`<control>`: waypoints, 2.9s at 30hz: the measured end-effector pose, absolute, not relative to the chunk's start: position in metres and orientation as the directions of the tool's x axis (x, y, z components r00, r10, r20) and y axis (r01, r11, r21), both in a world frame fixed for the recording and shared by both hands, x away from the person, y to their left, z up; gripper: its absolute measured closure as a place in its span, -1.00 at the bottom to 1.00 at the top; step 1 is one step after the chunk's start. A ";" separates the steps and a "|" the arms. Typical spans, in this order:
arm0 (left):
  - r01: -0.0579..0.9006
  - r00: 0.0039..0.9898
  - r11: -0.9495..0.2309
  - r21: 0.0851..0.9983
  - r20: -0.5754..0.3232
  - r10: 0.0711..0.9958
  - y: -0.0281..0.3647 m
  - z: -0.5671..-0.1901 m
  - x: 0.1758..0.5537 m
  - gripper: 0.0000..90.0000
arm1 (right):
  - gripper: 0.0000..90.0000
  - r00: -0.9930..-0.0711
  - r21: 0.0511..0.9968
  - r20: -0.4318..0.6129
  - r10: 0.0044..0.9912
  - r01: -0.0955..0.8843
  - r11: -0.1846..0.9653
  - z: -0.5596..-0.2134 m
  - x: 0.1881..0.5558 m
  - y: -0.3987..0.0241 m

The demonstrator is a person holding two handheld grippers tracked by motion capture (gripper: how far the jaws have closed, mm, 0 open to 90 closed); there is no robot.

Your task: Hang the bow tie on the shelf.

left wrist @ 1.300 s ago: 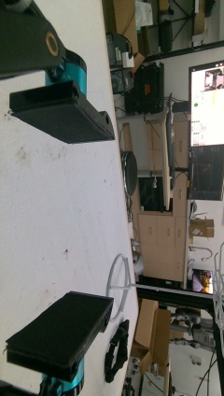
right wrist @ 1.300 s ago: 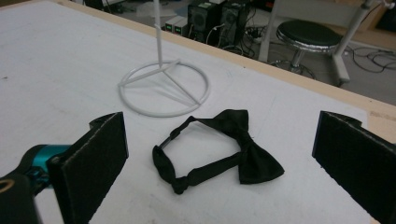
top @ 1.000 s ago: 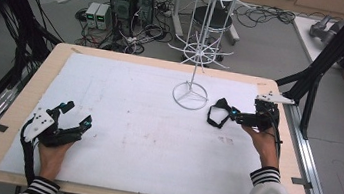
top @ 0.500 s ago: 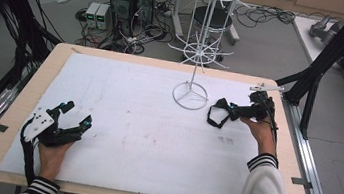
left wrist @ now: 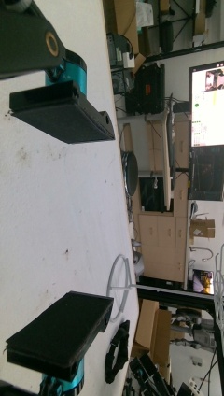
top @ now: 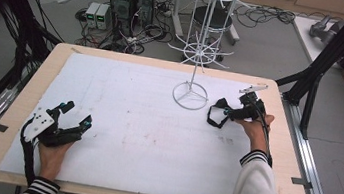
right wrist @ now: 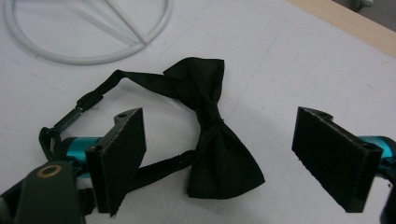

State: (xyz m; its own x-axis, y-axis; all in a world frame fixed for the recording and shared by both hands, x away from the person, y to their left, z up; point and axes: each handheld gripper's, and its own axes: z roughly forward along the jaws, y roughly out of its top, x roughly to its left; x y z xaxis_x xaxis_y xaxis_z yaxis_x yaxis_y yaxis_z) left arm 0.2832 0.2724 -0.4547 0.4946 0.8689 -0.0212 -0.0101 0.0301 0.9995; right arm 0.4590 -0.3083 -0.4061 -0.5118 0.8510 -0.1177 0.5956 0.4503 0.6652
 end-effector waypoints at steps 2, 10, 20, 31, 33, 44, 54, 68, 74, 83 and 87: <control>-0.009 0.494 0.030 1.000 -0.022 0.869 0.272 -0.455 0.283 -0.62 | -0.57 -0.512 0.667 -0.117 0.851 0.595 0.449 -0.407 0.460 -0.308; -0.008 0.493 0.030 1.000 -0.022 0.869 0.272 -0.455 0.283 -0.62 | -0.31 -0.483 0.642 -0.101 0.870 0.636 0.428 -0.413 0.464 -0.310; -0.007 0.493 0.031 1.000 -0.023 0.870 0.272 -0.455 0.283 -0.61 | 0.07 -0.487 0.612 -0.062 0.871 0.671 0.419 -0.420 0.467 -0.310; -0.005 0.492 0.033 0.999 -0.026 0.870 0.272 -0.455 0.284 -0.61 | 0.67 -0.479 0.586 -0.043 0.877 0.699 0.410 -0.421 0.467 -0.311; -0.004 0.492 0.034 0.999 -0.028 0.870 0.272 -0.455 0.284 -0.61 | 0.73 -0.475 0.584 -0.052 0.879 0.699 0.412 -0.420 0.467 -0.310; -0.002 0.492 0.036 0.999 -0.030 0.870 0.272 -0.455 0.284 -0.61 | 0.87 -0.480 0.564 -0.110 0.870 0.690 0.453 -0.419 0.465 -0.306; -0.002 0.491 0.042 0.999 -0.035 0.870 0.272 -0.455 0.284 -0.62 | 0.88 -0.488 0.643 -0.083 0.869 0.640 0.421 -0.409 0.460 -0.306; -0.002 0.491 0.041 0.999 -0.034 0.871 0.272 -0.455 0.284 -0.62 | 0.88 -0.515 0.772 -0.072 0.854 0.513 0.375 -0.371 0.434 -0.310; -0.002 0.491 0.037 0.999 -0.031 0.870 0.272 -0.455 0.284 -0.62 | 0.88 -0.522 0.810 -0.081 0.849 0.462 0.361 -0.356 0.421 -0.307; -0.005 0.493 0.034 0.999 -0.027 0.870 0.272 -0.455 0.284 -0.62 | 0.88 -0.530 0.875 -0.091 0.843 0.362 0.322 -0.328 0.393 -0.308; -0.008 0.492 0.032 0.999 -0.024 0.870 0.272 -0.455 0.284 -0.62 | 0.88 -0.529 0.899 -0.078 0.845 0.328 0.289 -0.319 0.383 -0.309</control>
